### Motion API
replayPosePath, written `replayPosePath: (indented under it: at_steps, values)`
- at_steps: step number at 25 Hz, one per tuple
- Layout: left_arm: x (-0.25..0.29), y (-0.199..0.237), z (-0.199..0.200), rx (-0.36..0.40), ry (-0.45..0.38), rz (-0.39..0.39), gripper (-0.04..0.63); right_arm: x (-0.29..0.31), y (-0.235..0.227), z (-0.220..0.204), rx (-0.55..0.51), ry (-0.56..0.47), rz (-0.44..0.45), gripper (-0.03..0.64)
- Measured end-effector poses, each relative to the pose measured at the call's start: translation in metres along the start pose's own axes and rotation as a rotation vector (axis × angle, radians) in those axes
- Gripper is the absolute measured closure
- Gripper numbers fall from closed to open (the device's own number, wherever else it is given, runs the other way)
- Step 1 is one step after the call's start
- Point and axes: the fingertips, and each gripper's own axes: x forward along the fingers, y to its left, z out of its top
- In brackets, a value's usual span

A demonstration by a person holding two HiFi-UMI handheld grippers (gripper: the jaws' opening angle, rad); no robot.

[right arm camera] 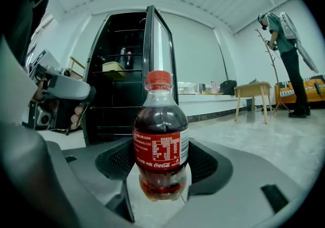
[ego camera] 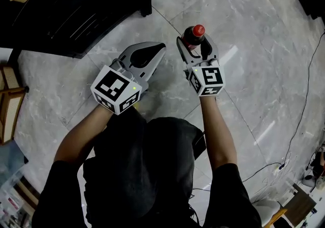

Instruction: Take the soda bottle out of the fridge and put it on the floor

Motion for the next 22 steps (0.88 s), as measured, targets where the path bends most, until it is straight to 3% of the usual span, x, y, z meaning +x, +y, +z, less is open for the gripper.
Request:
replayPosePath:
  at_steps: [22]
  values:
    - [0.023,0.010,-0.076,-0.099,0.124,-0.019,0.589,0.029,0.001,-0.133,0.042,0.106,-0.013,0.298]
